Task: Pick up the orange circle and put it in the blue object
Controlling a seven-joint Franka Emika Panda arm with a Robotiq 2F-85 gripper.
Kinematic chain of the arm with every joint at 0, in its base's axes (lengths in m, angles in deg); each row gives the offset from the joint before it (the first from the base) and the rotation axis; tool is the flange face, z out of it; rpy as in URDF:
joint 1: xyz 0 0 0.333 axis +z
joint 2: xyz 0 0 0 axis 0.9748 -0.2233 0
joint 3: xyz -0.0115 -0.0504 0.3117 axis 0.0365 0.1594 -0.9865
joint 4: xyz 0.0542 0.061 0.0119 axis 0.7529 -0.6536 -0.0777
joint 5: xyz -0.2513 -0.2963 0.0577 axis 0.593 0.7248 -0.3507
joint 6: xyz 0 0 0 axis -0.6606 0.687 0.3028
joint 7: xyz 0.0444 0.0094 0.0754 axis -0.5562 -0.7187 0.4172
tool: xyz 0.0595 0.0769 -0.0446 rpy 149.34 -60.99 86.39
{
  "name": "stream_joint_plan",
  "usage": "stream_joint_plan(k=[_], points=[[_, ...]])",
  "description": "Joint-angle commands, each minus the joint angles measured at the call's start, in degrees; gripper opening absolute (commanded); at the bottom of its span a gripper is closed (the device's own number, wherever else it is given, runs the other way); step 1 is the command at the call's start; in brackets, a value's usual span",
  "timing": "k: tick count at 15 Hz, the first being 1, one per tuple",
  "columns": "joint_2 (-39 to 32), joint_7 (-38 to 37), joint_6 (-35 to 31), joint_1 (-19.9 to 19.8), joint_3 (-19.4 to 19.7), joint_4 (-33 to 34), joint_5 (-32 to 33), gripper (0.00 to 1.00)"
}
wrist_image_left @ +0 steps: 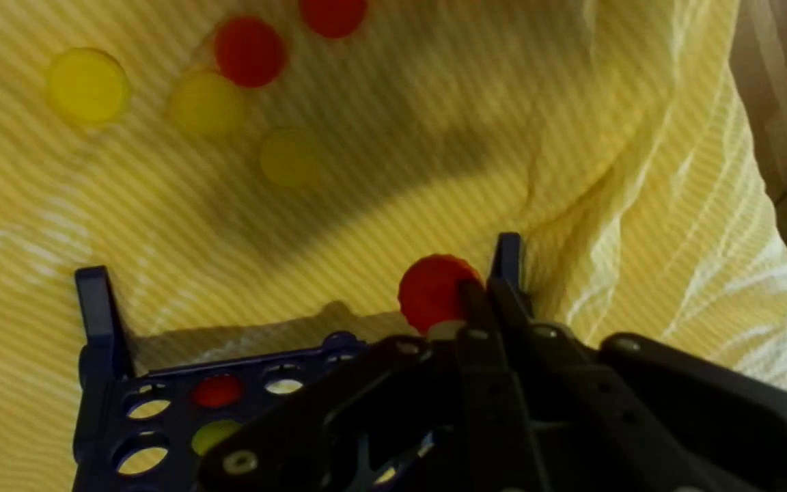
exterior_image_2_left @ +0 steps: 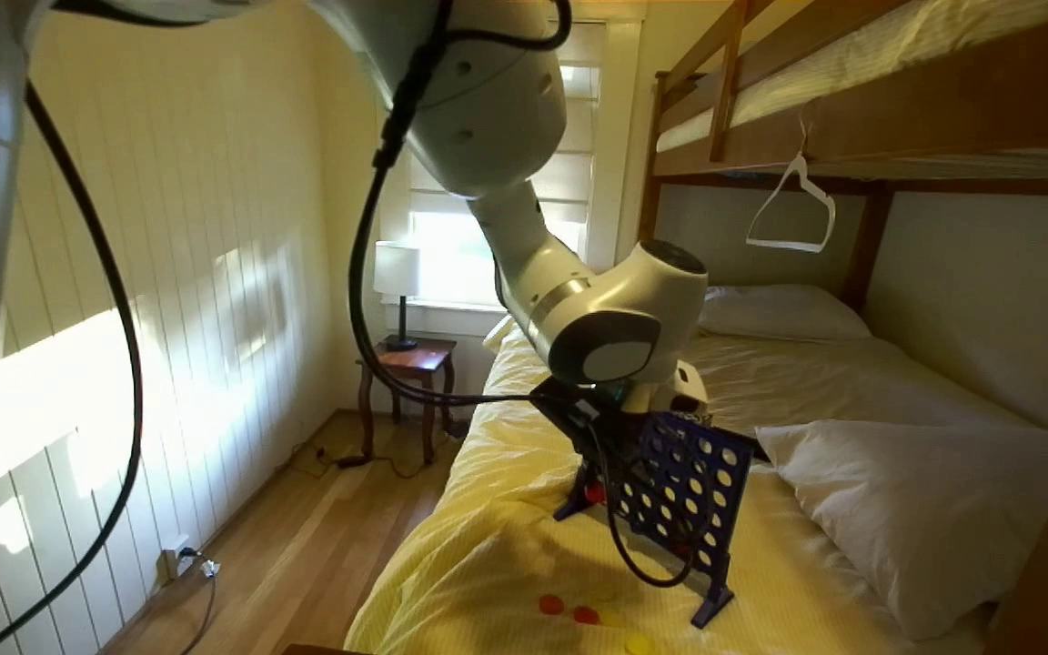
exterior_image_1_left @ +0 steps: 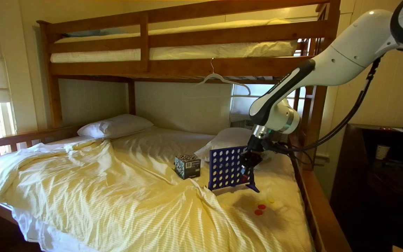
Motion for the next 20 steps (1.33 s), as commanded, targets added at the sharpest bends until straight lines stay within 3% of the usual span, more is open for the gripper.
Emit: stream_joint_plan(k=[1,6,7,20], points=[[4.81,5.05,-0.31,-0.90,-0.72,-2.50,-13.39,0.01],[7.84,12.42,-0.06,0.67,2.32,-2.72,-30.65,0.01],[8.14,13.58,-0.41,-1.30,0.74,-2.83,-33.18,0.01],[11.91,26.36,-0.36,-4.59,2.40,-5.70,-65.62,0.01]])
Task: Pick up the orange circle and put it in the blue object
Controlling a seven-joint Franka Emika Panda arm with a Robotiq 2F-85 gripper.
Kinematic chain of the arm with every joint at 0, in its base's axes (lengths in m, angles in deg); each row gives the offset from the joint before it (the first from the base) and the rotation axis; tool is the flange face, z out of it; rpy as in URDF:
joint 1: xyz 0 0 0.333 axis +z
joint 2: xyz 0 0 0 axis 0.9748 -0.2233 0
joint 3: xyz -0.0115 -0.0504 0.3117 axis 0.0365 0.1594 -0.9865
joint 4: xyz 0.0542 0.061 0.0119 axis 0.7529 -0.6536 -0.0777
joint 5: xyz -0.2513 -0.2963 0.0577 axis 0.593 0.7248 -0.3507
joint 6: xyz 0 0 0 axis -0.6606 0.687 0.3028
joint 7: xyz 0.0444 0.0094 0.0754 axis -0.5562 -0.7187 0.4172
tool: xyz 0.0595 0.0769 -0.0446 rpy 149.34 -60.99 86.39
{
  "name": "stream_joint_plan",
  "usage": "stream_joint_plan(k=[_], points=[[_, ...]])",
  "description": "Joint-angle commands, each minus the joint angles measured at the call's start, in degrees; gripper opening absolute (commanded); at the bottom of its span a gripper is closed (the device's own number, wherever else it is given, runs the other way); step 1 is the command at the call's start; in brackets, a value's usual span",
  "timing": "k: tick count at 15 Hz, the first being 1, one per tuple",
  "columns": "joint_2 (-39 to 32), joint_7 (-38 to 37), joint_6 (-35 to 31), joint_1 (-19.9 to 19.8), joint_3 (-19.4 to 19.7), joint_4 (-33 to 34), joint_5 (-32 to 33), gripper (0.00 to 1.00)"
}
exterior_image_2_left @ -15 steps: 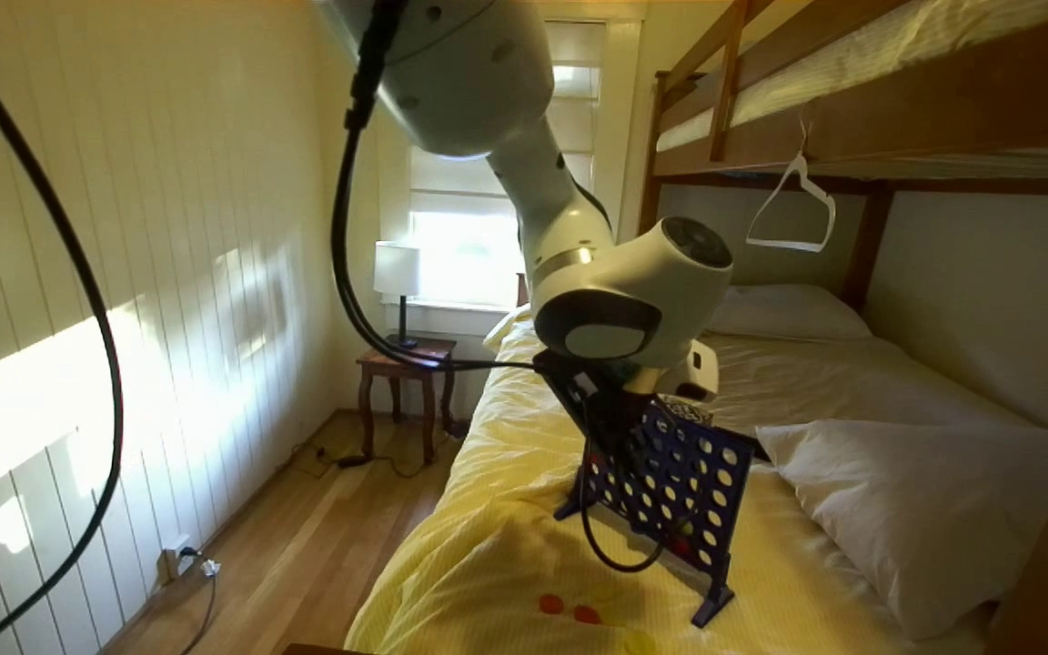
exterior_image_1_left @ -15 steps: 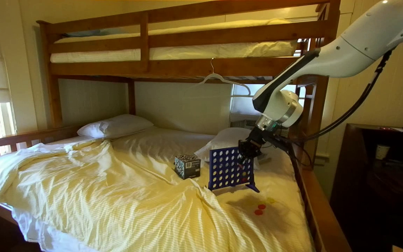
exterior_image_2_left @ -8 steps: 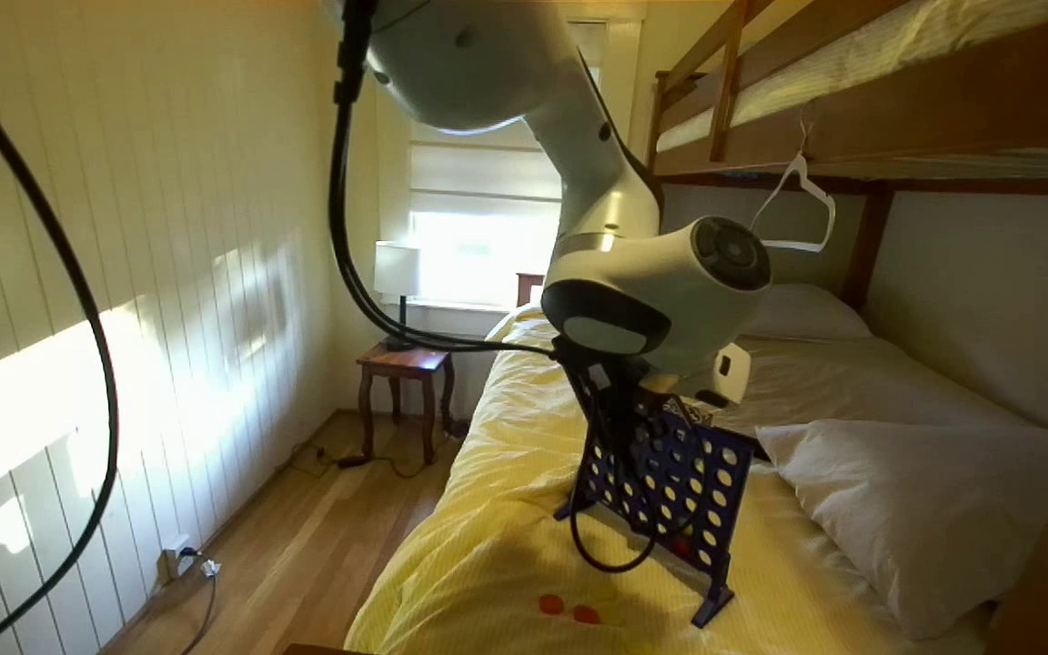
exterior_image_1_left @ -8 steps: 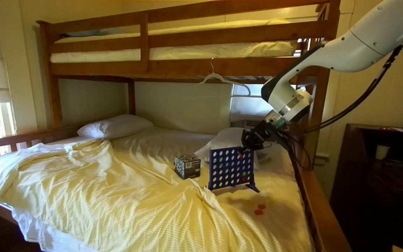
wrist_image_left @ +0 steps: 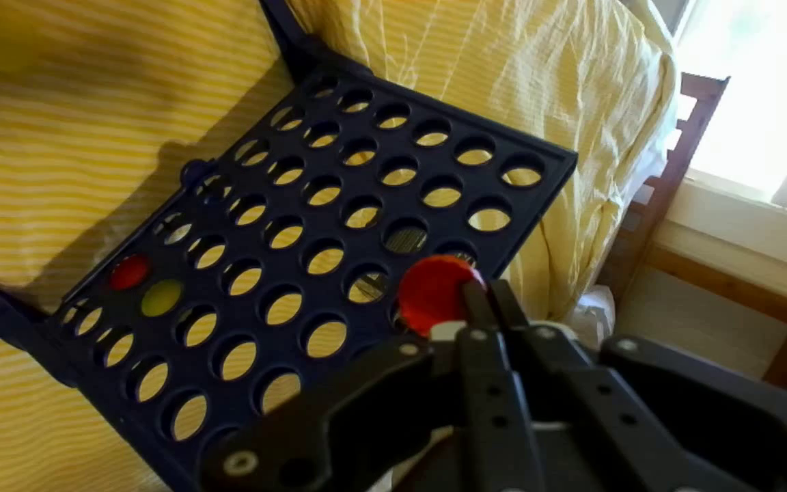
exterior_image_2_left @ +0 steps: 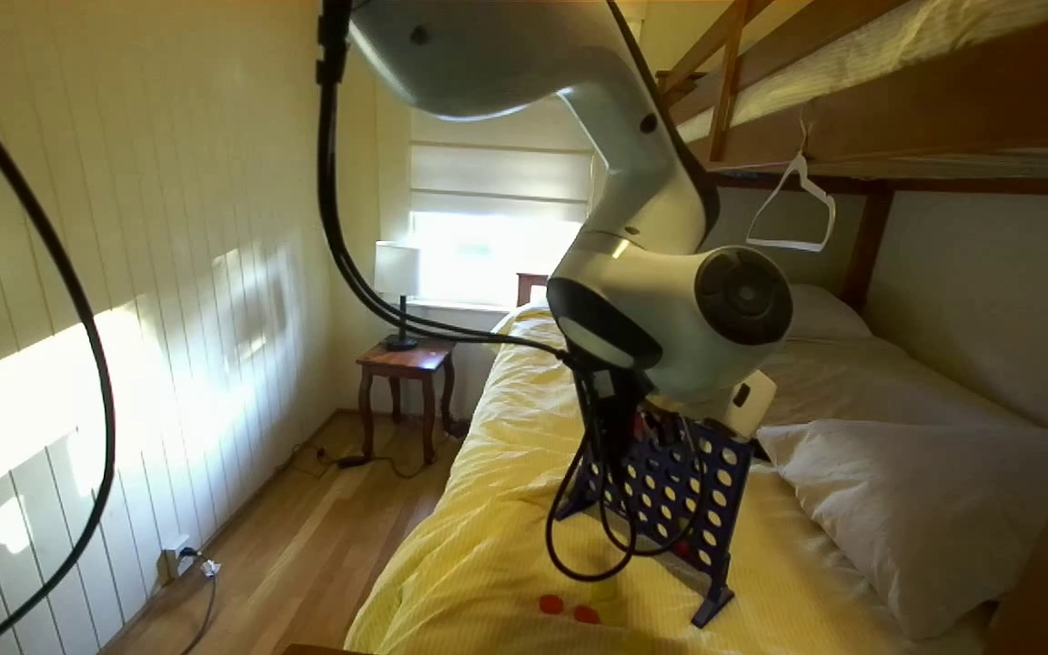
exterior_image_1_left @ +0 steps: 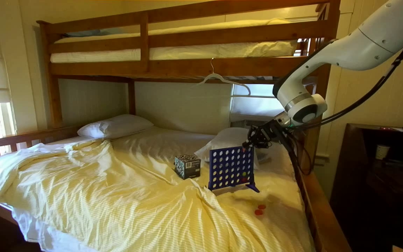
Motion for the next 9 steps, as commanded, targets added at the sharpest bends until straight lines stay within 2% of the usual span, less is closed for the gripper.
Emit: stream_joint_plan(k=[1,2,3,8,9], points=[[2.68,3.12,-0.43,-0.64,0.35,-2.07,-9.78,0.01],[2.52,3.20,-0.81,-0.71,0.43,-1.84,-11.48,0.01],[0.57,1.50,0.16,3.23,4.15,-0.22,-7.17,0.04],[0.72,1.84,0.11,3.09,4.45,-0.22,-9.44,0.04],[0.73,1.84,0.11,3.09,4.45,-0.22,-9.46,0.01]])
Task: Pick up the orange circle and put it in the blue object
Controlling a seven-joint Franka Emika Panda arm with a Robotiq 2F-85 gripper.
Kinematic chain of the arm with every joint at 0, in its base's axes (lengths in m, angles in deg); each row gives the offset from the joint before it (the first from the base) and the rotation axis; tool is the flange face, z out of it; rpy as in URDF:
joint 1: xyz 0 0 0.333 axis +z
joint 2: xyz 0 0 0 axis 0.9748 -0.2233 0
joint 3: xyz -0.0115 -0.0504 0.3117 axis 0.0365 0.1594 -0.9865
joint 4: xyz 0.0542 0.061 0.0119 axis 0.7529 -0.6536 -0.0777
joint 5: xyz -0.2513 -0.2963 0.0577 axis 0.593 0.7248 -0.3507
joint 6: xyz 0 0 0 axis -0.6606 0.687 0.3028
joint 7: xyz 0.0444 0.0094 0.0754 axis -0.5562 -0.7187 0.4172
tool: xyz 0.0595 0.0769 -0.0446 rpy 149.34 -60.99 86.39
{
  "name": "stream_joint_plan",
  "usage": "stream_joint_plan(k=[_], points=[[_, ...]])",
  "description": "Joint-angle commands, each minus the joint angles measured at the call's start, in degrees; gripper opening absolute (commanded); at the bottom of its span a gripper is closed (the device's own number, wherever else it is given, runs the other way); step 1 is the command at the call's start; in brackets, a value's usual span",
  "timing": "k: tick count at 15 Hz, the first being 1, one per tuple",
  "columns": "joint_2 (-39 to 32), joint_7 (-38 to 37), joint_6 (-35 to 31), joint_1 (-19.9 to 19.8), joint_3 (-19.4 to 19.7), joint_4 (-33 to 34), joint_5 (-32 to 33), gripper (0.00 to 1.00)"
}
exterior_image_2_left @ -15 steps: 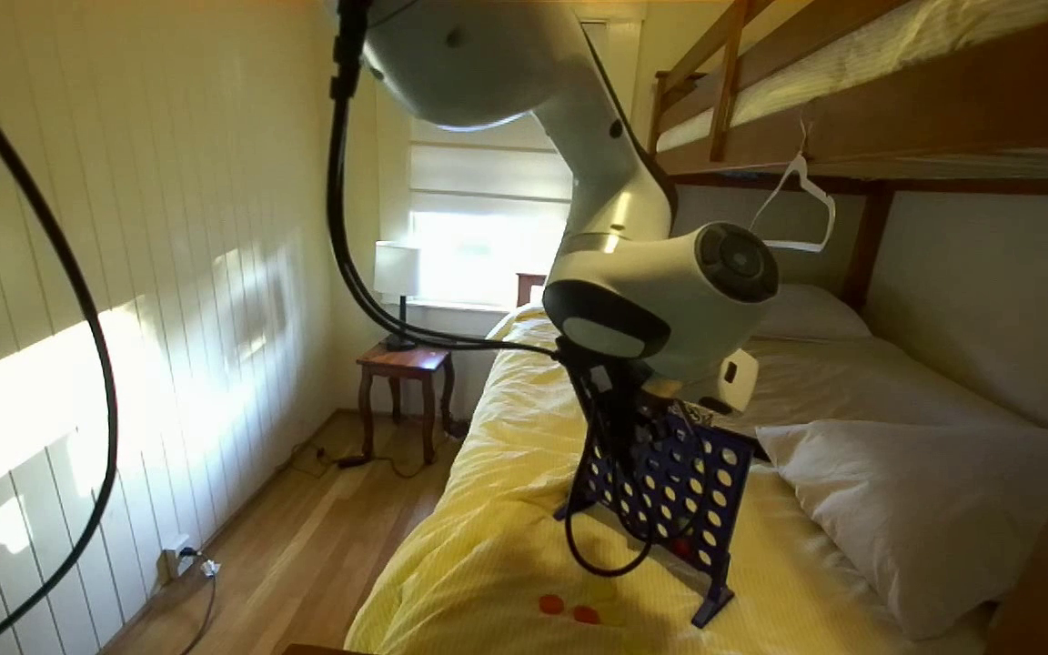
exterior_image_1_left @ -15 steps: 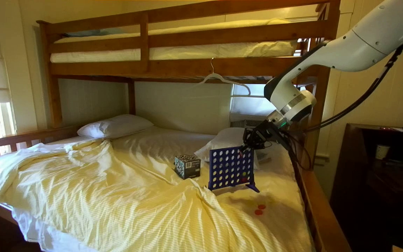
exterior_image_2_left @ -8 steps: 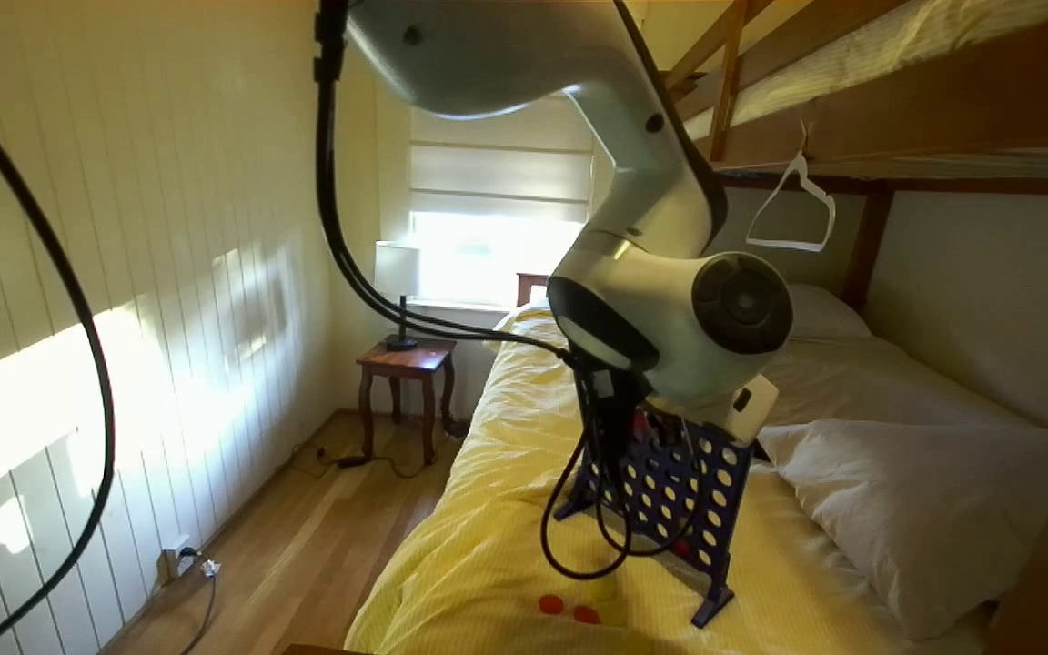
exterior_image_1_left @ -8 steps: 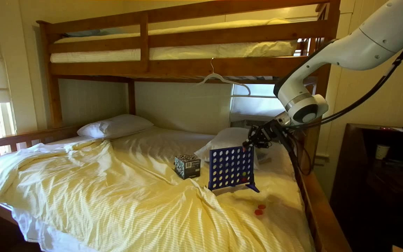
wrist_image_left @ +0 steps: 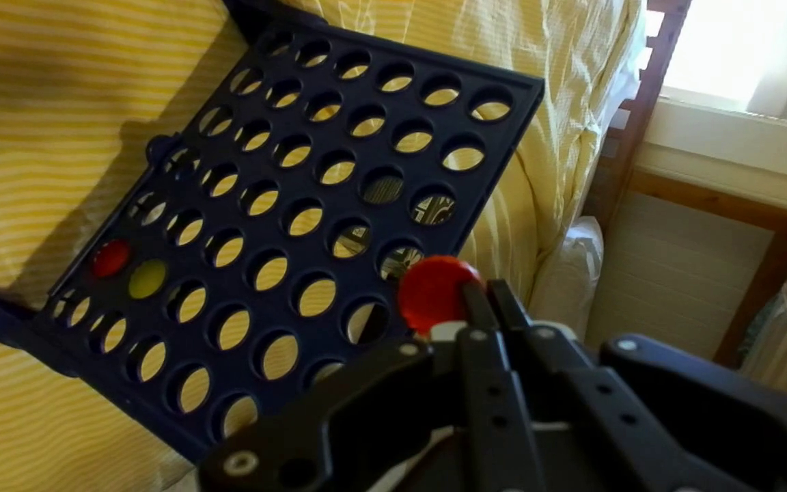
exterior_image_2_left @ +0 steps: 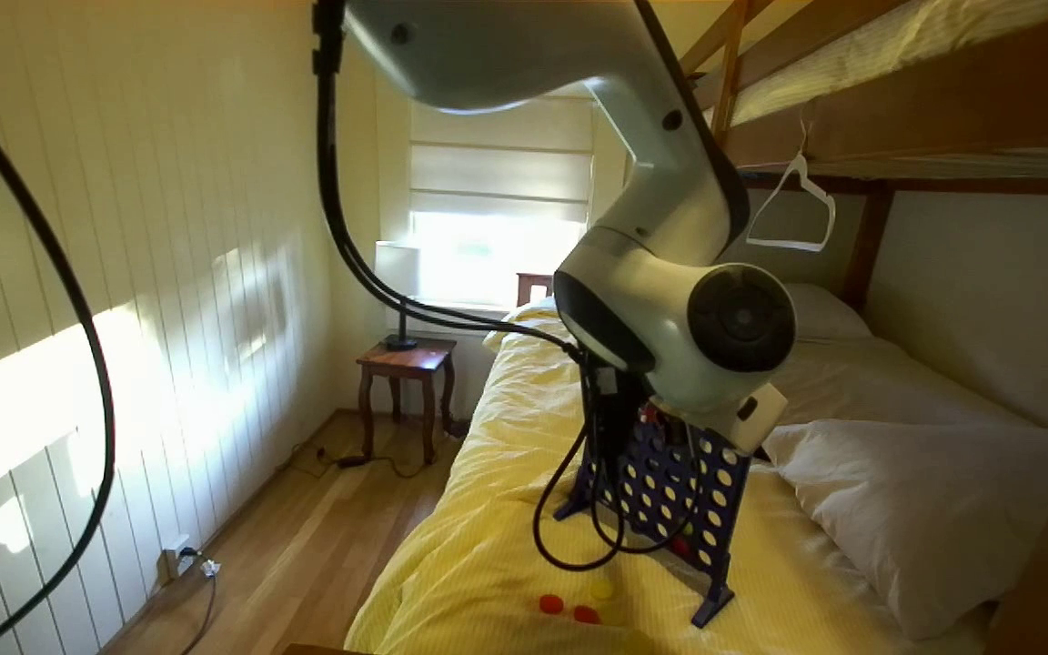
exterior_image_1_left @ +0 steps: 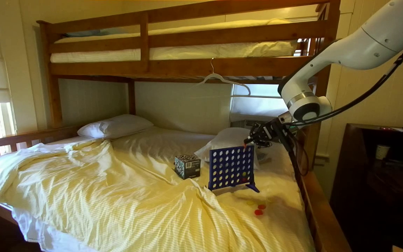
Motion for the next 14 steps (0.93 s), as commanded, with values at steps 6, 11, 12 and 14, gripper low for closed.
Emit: stream_joint_plan(k=[6,11,12,14], points=[[-0.42,-7.66,-3.45,5.60,4.62,1.83,-0.66,0.01],[-0.46,-15.04,-7.58,6.22,3.89,2.92,-0.38,0.01],[-0.57,-16.38,-8.26,6.28,3.78,3.21,-0.62,0.01],[-0.94,-18.57,-10.27,6.52,3.58,3.96,-1.15,0.01]])
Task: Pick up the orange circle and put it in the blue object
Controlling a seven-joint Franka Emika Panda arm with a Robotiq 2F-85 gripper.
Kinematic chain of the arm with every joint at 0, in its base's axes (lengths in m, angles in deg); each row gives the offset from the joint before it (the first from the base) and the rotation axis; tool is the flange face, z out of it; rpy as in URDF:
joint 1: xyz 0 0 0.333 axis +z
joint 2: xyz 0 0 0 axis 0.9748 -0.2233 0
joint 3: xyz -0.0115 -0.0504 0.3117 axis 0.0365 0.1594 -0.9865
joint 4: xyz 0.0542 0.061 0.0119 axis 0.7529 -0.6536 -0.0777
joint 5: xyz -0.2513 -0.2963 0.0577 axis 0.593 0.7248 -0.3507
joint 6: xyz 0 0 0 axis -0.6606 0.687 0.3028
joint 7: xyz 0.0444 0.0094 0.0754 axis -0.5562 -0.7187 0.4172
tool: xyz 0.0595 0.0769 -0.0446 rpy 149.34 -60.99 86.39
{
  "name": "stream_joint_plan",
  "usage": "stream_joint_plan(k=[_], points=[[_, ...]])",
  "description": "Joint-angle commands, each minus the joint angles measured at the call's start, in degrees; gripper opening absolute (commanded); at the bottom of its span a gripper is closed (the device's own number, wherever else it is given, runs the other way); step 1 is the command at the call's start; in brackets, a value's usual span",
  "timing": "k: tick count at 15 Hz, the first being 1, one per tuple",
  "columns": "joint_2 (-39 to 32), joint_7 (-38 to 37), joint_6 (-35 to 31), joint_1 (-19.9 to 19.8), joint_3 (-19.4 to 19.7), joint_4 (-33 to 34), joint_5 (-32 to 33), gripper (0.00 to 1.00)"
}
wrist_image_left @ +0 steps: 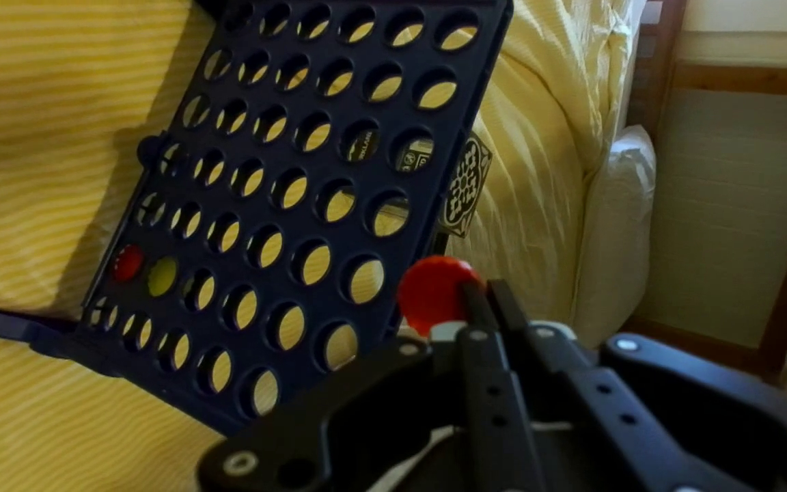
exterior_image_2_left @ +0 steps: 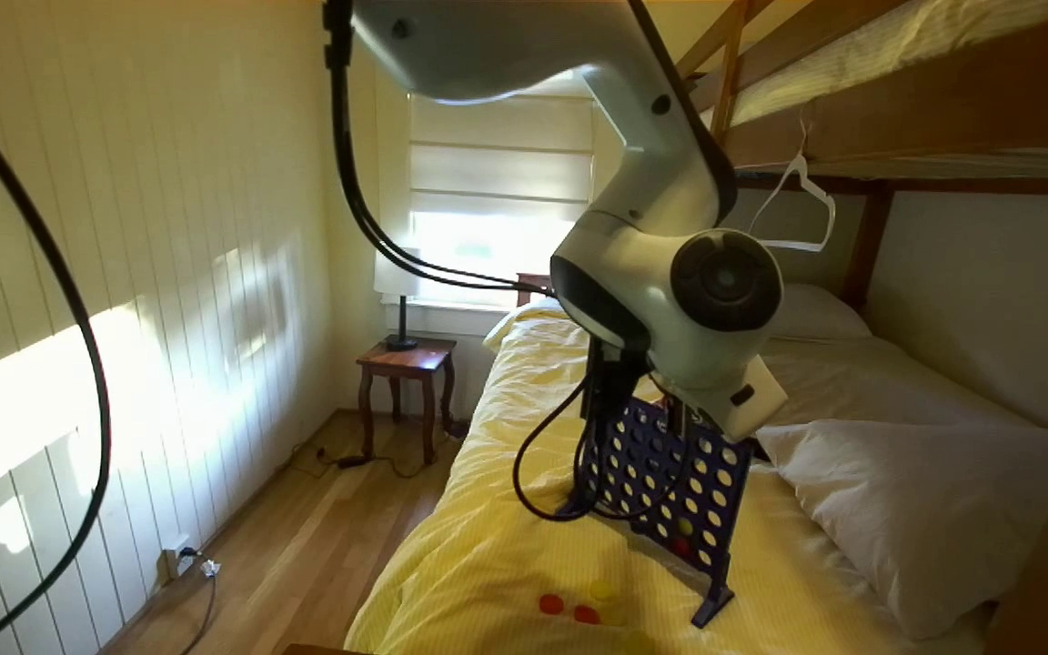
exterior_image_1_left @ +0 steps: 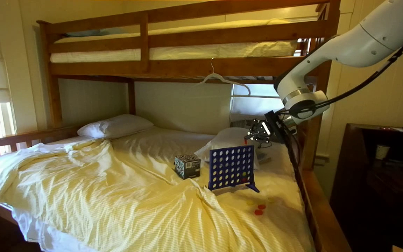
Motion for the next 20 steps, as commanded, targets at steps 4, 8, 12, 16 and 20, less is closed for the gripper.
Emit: stream_joint_plan(k=[4,8,12,16,20], points=[[-1.55,-7.87,-6.63,0.90,-0.81,3.04,-1.37,0.01],[-2.67,-10.40,-9.44,1.10,-0.97,4.23,-1.06,0.01],[-4.06,-12.22,-10.43,1.16,-0.84,5.13,-0.85,0.01],[-5.31,-13.16,-10.00,0.91,-0.68,6.46,-2.45,0.01],[-6.37,-15.63,-10.76,0.91,-0.59,7.92,-3.93,0.01]])
